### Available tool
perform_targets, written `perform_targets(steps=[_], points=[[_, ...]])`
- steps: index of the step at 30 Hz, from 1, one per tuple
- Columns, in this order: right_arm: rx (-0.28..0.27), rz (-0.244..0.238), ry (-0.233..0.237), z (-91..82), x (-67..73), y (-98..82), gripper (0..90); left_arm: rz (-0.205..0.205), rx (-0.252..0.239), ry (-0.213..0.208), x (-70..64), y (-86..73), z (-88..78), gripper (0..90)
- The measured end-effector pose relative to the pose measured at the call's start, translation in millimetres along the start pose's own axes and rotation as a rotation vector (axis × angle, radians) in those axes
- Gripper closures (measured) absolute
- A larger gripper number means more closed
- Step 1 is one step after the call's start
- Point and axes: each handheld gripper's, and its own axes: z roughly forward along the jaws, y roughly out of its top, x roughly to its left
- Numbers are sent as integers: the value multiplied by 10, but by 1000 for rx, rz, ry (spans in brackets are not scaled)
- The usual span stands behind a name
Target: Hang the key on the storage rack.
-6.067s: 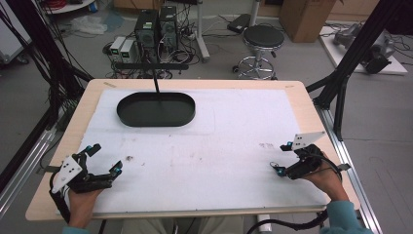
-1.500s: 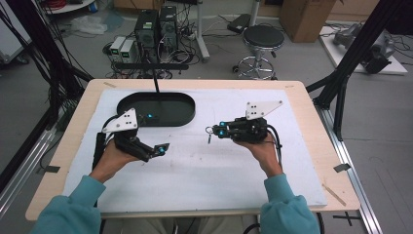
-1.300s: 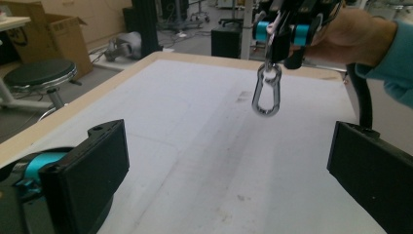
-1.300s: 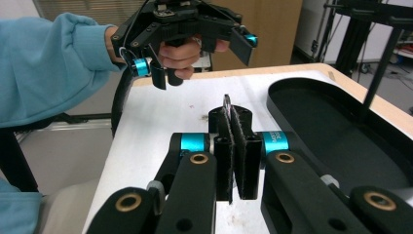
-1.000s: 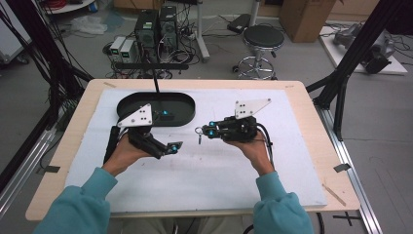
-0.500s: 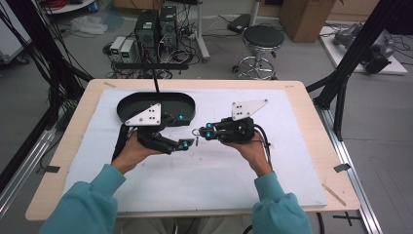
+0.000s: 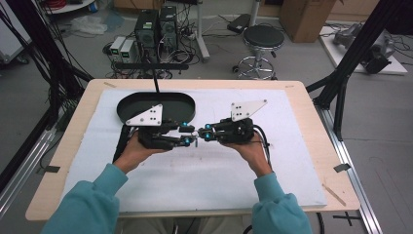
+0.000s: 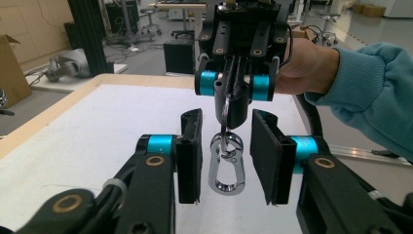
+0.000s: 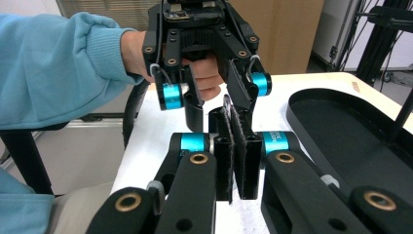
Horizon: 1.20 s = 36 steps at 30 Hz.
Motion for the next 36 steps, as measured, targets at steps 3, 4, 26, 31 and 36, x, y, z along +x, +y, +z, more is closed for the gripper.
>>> perform_targets(steps=[3, 4, 26, 31, 36], points=[[9, 9, 9, 1, 8, -3, 884, 2, 5, -3, 0, -1, 2, 717], [8, 8, 11, 1, 7, -3, 884, 4, 9, -3, 0, -1, 1, 720], [16, 6, 15, 10, 4, -8, 884, 4, 7, 11, -26, 14, -10, 850], [20, 11, 15, 17, 6, -11, 884, 3, 13, 12, -22, 11, -10, 858], [19, 6, 14, 21, 0, -12, 884, 1, 11, 9, -19, 10, -10, 867]])
